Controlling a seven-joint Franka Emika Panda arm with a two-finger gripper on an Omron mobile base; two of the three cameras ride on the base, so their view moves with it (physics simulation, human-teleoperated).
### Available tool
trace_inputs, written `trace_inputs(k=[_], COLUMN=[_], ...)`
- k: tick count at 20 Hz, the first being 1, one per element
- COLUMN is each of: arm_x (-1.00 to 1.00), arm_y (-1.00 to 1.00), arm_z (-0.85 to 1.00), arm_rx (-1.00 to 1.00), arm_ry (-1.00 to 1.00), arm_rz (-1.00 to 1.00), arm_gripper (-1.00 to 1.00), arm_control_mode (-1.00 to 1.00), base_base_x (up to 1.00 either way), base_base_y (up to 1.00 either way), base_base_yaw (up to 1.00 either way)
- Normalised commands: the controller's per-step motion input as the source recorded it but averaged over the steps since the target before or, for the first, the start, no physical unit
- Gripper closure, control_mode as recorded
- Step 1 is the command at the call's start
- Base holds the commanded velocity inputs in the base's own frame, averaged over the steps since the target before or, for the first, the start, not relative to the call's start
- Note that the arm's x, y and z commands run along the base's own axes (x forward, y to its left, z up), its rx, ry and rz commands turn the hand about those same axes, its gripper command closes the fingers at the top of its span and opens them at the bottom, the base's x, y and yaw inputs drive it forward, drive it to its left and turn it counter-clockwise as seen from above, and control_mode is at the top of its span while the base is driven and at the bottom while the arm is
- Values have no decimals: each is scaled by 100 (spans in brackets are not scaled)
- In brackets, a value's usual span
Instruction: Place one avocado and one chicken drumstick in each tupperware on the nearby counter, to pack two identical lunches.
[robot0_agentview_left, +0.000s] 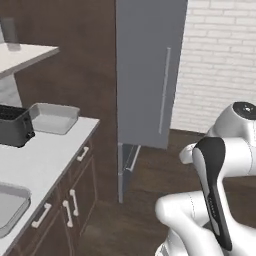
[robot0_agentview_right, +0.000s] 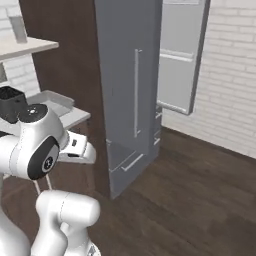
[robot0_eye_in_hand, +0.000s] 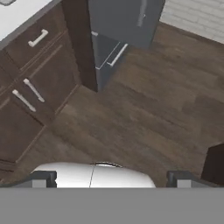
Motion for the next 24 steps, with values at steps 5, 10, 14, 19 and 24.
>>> trace_inputs(k=[5, 10, 14, 19, 24], arm_x=[0, 0, 0, 0, 0], arm_y=[0, 0, 0, 0, 0], arm_z=[0, 0, 0, 0, 0], arm_rx=[0, 0, 0, 0, 0], arm_ry=[0, 0, 0, 0, 0], arm_rz=[0, 0, 0, 0, 0], arm_gripper=[-100, -100, -100, -100, -100], arm_control_mode=[100, 100, 100, 100, 100], base_base_x=[5, 47, 87, 100, 100], base_base_y=[-85, -100, -16, 0, 0], base_base_yaw=[-73, -38, -5, 0, 11])
